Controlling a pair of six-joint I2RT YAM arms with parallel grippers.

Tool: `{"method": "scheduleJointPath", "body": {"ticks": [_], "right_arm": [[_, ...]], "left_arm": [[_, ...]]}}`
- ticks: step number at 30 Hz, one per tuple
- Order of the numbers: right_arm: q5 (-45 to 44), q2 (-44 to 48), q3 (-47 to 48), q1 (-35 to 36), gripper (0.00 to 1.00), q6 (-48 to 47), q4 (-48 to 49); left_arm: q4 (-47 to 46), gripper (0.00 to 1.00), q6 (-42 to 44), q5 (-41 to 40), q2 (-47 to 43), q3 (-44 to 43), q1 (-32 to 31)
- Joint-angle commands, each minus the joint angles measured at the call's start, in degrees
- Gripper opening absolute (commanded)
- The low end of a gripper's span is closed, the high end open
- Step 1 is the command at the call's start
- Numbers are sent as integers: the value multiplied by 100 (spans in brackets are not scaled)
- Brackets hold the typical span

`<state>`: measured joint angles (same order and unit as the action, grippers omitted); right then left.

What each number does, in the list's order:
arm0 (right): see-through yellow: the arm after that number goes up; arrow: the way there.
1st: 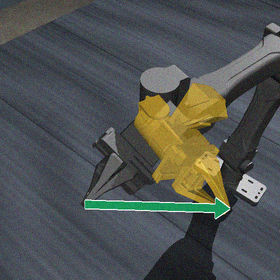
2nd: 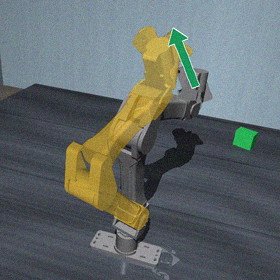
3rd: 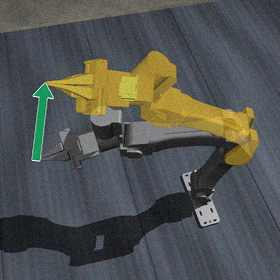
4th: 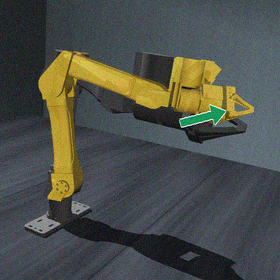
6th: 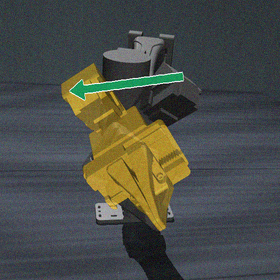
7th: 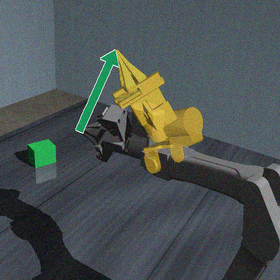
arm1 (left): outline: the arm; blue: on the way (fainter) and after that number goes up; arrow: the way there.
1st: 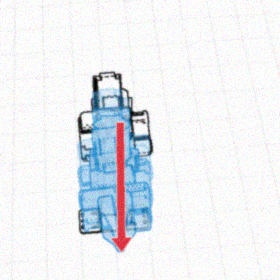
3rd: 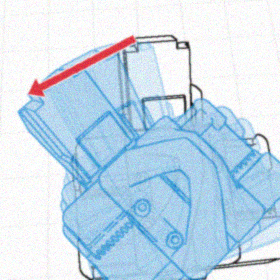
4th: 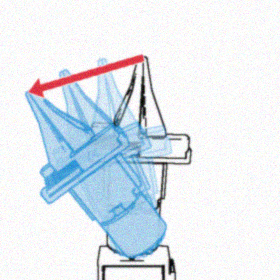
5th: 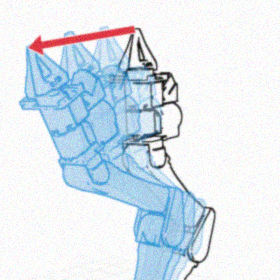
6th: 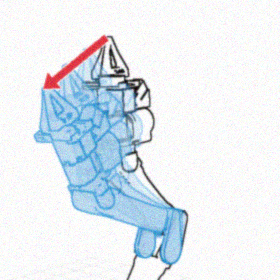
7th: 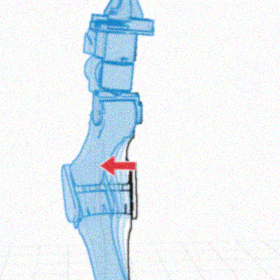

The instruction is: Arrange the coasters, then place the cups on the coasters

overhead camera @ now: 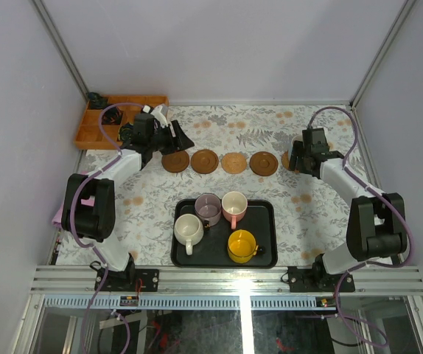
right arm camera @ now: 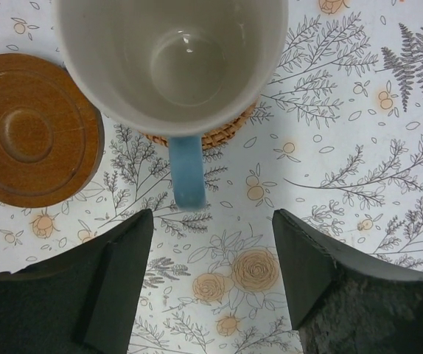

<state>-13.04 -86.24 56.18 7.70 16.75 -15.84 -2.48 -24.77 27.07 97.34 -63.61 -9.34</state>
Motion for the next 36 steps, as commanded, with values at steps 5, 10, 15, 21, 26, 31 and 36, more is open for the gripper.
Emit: {"method": "scheduleJointPath", "body": {"ticks": [5,10,15,21,26,31,36], "right_arm": [[-214,-398,488,-28,71,96,197],[-289,-443,515,-39,69,73,236],[-314,-489,510,-103,68,117,207],[-305,-496,456,-164,67,126,187],[-297,-468,406,-189,66,143,174],[-299,-439,364,-200,66,138,140],[-329,-392,306,-209,66,135,120]], "left_arm": [[-246,63,6,54,50,24,-21],[-250,63,-1,52,57,29,-31],[-263,64,-23,58,89,11,-30],[-268,64,-32,57,96,11,-23],[-259,64,-36,61,96,11,-26],[-258,64,-36,66,106,-10,-25],[-259,64,-45,85,146,-26,-30]]}}
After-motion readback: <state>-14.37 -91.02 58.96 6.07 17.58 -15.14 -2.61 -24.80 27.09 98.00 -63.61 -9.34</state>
